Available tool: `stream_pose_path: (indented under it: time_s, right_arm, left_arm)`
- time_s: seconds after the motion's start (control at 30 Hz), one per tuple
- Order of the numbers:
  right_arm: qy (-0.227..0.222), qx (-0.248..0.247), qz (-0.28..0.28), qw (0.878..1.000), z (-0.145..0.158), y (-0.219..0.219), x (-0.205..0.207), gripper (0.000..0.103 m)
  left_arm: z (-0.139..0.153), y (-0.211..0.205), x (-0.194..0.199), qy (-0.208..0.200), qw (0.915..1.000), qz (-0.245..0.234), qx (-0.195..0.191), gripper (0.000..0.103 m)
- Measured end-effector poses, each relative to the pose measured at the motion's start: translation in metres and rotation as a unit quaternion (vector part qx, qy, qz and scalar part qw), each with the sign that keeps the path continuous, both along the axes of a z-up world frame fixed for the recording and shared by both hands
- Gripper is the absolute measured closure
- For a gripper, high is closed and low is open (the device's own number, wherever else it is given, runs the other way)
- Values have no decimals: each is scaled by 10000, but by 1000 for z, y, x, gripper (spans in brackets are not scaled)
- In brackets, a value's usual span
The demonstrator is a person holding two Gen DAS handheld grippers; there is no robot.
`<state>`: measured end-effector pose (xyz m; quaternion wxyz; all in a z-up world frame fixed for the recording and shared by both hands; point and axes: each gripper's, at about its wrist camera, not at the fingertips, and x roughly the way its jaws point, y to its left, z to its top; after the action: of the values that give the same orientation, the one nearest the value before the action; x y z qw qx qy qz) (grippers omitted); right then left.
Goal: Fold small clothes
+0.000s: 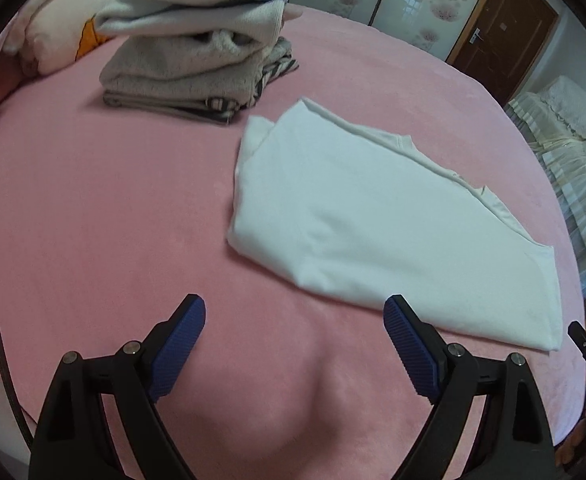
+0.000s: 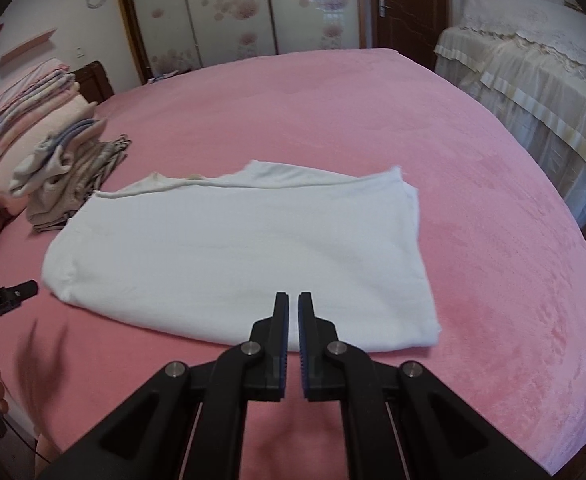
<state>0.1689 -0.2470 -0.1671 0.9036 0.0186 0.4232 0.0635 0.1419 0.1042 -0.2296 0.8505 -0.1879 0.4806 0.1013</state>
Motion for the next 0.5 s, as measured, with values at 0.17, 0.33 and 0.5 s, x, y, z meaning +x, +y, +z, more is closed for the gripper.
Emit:
stream_pose_path:
  time_s: [0.17,0.33,0.5]
  right_arm:
    - [-22,-7,359,9994,2,23,-6,100]
    - [68,-50,575,9983,-6,41,-6,100]
    - [142,-61,673,9976,-16,52,-1,100]
  left_arm:
    - [-29,1,-4,60,9984,95,-557,13]
    - [-52,10,5,-277,9929,313,-1118,14]
    - [-62,17,25,-628,9883,317,-1350,14]
